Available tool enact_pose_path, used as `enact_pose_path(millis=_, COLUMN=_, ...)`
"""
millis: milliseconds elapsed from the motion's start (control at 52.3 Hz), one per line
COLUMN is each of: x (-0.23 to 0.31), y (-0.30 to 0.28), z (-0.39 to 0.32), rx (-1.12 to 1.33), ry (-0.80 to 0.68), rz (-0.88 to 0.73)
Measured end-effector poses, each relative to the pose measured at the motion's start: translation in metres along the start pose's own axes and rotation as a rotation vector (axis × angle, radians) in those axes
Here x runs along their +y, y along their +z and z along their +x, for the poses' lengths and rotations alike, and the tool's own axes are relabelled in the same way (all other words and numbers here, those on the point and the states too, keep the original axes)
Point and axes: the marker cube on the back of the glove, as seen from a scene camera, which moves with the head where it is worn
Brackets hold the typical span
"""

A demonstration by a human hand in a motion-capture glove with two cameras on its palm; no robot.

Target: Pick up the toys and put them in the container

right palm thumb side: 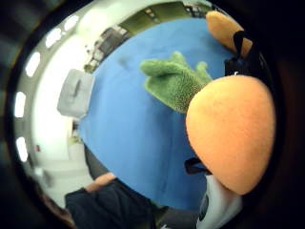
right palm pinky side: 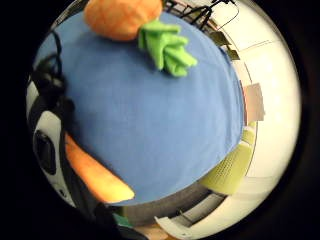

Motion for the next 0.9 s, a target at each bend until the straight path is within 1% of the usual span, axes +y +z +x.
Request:
enact_pose_path(millis=57, x=-0.006, y=-0.009, z=0.001, rx=0.002, ry=-0.012, rz=0.02)
enact_pose_path(millis=210, x=-0.009, y=-0.026, z=-0.004, rx=-0.009, ry=-0.037, rz=-0.005)
enact_pose_path(millis=344, x=-0.024, y=-0.049, z=-0.006, rx=-0.029, ry=-0.064, rz=-0.02)
enact_pose_path(millis=459, x=-0.035, y=-0.075, z=-0.017, rx=-0.033, ry=-0.093, rz=-0.043)
enact_pose_path(millis=555, x=-0.057, y=-0.107, z=-0.031, rx=-0.04, ry=-0.115, rz=-0.022)
enact_pose_path(millis=784, x=-0.108, y=-0.177, z=-0.094, rx=-0.033, ry=-0.183, rz=0.017)
enact_pose_path(millis=899, x=-0.134, y=-0.209, z=-0.148, rx=-0.069, ry=-0.227, rz=0.045)
